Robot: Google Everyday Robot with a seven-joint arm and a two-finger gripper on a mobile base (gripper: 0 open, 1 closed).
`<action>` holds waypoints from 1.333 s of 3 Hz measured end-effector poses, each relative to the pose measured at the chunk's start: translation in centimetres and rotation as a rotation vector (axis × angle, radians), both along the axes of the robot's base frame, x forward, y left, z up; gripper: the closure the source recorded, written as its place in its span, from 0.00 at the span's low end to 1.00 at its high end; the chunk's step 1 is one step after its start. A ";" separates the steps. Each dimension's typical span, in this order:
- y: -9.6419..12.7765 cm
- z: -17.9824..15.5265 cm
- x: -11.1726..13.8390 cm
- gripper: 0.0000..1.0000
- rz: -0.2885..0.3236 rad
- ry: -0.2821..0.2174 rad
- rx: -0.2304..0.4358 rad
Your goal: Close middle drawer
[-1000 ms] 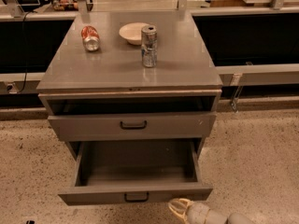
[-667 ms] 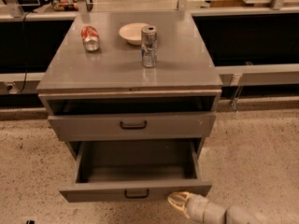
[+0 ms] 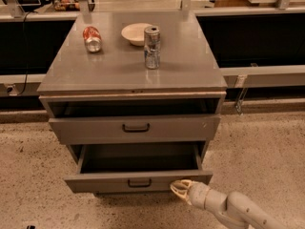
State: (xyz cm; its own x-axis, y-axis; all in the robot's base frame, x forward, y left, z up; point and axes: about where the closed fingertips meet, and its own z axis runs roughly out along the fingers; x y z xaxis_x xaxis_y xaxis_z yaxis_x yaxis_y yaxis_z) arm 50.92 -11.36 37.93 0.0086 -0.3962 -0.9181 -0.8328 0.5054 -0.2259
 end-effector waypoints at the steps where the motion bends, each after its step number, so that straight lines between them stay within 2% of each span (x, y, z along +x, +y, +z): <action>1: -0.8 0.6 4.4 1.00 0.006 -0.020 -0.022; 2: -2.1 0.8 8.8 1.00 0.003 -0.019 -0.039; 3: -2.7 0.9 10.7 1.00 0.006 -0.017 -0.033; 4: -2.7 0.9 10.4 1.00 0.006 -0.017 -0.033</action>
Offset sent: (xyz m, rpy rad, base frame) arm 0.1442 -0.0446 0.0089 -0.0652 -0.0151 -0.0121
